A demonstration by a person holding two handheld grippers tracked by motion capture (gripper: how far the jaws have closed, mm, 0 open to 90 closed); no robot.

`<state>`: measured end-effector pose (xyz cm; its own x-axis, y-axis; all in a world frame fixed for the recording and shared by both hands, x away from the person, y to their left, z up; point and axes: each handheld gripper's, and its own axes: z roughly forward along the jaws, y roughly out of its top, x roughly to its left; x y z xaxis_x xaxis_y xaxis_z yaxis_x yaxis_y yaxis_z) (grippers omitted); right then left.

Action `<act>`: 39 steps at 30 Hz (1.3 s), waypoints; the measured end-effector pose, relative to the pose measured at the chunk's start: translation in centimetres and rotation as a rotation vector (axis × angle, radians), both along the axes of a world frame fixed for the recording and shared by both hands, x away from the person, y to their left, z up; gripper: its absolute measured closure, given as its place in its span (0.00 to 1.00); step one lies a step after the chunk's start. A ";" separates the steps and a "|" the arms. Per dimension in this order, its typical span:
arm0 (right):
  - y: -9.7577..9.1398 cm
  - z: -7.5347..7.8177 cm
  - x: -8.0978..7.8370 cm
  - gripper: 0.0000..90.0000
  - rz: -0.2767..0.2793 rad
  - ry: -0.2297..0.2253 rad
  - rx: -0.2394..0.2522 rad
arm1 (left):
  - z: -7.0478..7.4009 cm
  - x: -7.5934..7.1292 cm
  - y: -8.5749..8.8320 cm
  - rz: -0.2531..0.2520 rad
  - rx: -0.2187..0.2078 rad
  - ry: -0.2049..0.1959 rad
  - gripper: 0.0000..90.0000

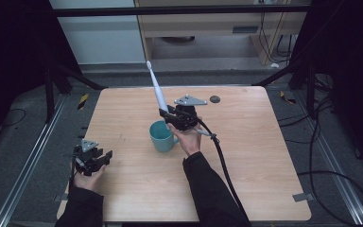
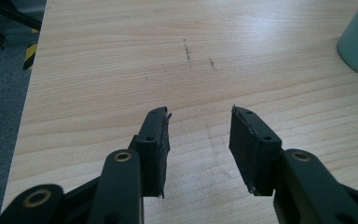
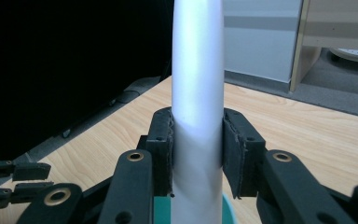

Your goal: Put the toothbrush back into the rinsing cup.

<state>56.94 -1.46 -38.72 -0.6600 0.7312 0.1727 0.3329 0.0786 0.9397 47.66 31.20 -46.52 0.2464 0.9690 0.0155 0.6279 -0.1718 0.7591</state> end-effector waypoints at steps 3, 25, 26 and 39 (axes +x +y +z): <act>0.6 -0.7 0.0 0.74 0.006 0.016 -0.008 | 0.0 0.0 0.0 0.001 -0.001 0.000 0.63; 1.9 -4.9 -0.2 0.73 0.026 0.078 -0.066 | -0.1 0.0 0.0 -0.001 0.003 0.001 0.63; 2.0 -5.0 -0.2 0.73 0.027 0.083 -0.069 | 0.0 0.0 0.0 0.000 0.002 0.001 0.63; 2.4 -5.5 -0.3 0.73 0.029 0.124 -0.145 | -0.1 0.0 0.0 -0.001 0.005 0.002 0.63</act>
